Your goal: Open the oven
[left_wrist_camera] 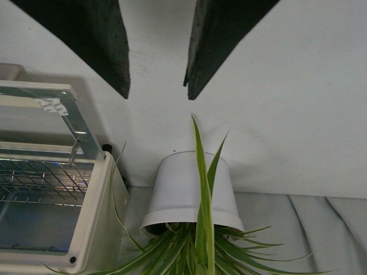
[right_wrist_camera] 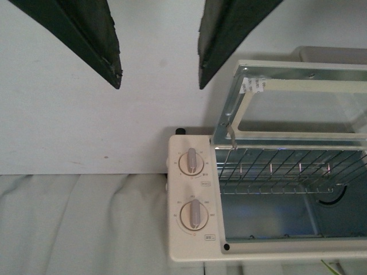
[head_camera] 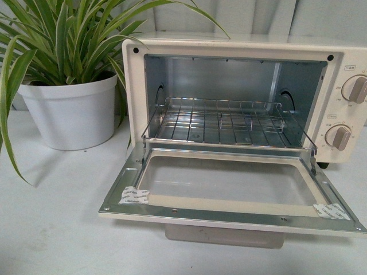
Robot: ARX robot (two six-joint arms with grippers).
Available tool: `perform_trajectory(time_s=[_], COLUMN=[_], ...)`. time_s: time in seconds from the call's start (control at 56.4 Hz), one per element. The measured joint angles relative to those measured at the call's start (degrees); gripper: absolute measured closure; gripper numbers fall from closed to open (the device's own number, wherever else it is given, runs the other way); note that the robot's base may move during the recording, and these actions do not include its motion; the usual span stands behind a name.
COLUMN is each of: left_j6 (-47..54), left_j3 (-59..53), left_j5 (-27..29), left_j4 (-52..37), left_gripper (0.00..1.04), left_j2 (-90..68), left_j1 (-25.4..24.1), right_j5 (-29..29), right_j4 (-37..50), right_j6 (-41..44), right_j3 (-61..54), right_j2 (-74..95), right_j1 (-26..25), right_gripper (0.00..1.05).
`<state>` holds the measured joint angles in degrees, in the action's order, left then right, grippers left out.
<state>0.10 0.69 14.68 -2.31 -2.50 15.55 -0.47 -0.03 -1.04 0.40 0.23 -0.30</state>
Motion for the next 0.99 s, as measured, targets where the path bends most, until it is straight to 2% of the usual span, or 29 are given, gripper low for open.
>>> perform_trajectory(time_s=[0.16,0.213,0.266,0.337,0.745,0.798,0.833,0.922,0.993], left_j6=[-0.39,-0.22,-0.20,-0.24,-0.24,-0.28,-0.28,-0.28,-0.28], left_j3=[0.00,0.00,0.00,0.00,0.00,0.00,0.00,0.00,0.00], left_j5=[-4.35,-5.42,-12.50,-13.79,-14.47,-14.47,-14.47,-14.47,-14.47], left_j4=[1.14,1.36,2.16,2.29,2.29,2.29,2.29,2.29,2.29], left_gripper=[1.01,1.01,1.01,1.01,1.01,0.94,0.88,0.65,0.52], left_j2=[1.20,1.38,2.12,2.25,2.29,2.29,2.29,2.29,2.29], left_j1=[-4.68,-5.73,-10.95,-15.04,-15.30,-15.30,-15.30,-15.30,-15.30], right_j5=[0.39,0.39,0.42,0.42,0.42,0.42,0.39,0.39,0.42], right_j4=[0.00,0.00,0.00,0.00,0.00,0.00,0.00,0.00,0.00], right_j6=[0.61,0.70,0.83,0.83,0.83,0.94,0.92,0.92,0.92], right_j3=[0.00,0.00,0.00,0.00,0.00,0.00,0.00,0.00,0.00], right_j2=[-0.02,-0.02,-0.02,-0.02,-0.02,-0.02,-0.02,-0.02,-0.02], right_j1=[0.04,0.09,0.09,0.09,0.09,0.09,0.09,0.09,0.09], right_gripper=[0.95,1.04,1.04,1.04,1.04,1.01,0.95,0.71,0.61])
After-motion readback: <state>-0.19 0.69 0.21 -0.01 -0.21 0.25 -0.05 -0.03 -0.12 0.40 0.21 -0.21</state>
